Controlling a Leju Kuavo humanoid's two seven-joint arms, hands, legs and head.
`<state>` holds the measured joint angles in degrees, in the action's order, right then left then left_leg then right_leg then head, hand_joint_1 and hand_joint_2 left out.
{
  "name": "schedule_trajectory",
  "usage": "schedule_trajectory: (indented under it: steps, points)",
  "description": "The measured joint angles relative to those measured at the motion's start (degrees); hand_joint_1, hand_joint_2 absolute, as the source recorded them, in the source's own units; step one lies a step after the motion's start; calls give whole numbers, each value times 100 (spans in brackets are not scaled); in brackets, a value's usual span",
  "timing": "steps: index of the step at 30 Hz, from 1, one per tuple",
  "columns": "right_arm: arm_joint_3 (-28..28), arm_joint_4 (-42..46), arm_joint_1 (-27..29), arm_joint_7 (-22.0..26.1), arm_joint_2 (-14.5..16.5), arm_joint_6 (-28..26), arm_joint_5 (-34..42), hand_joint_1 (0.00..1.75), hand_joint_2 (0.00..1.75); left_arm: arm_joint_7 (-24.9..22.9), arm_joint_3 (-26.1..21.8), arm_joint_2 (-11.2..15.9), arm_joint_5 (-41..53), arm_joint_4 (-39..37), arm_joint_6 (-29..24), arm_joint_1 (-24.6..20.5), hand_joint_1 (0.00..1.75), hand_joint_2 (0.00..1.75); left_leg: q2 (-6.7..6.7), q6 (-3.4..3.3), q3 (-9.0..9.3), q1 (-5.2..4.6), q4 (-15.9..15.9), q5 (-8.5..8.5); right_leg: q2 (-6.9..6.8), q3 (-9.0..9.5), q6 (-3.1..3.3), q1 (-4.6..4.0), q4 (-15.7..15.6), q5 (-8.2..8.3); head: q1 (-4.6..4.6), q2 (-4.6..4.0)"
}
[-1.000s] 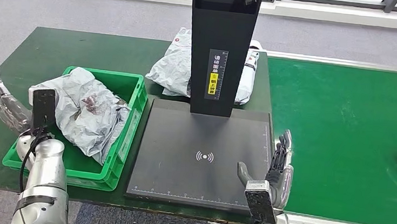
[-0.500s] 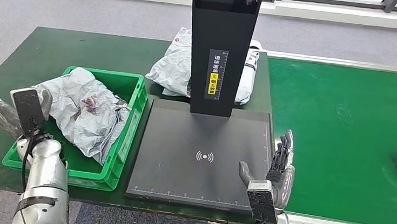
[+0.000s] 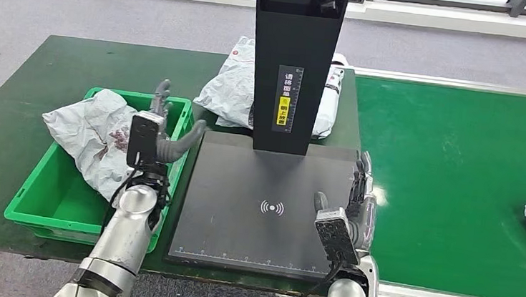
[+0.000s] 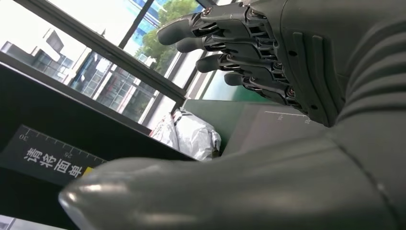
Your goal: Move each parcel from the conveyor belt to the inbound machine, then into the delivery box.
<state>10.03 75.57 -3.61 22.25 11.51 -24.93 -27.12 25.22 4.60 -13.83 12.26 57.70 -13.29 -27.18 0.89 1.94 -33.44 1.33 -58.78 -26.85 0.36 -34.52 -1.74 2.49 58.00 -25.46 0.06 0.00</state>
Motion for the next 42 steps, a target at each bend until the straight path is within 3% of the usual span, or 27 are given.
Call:
schedule_trajectory:
  steps: [1,8,21,42]
  points:
    - [0,-50,-35,-11,5,2,-27,0,175,-2,133,-21,-14,-22,-6,0,0,175,-1,0,0,0,0,0,1,-1,0,-1,0,0,-1,0]
    - [7,-337,-206,-60,33,-34,-129,0,175,204,675,-124,-92,-250,44,10,0,175,0,1,-2,2,2,1,0,-3,0,-2,0,-1,0,0]
    - [42,-787,-403,-77,34,-469,-293,0,175,364,1154,-290,-214,-1091,-222,-91,0,175,-1,0,-3,2,1,0,0,-4,0,-2,0,-1,-1,0]
    - [42,-1136,-529,-79,14,-524,-293,0,175,357,1295,-333,-229,-1761,-330,-217,0,175,-1,0,-3,2,1,1,1,-6,0,-1,0,0,-1,0]
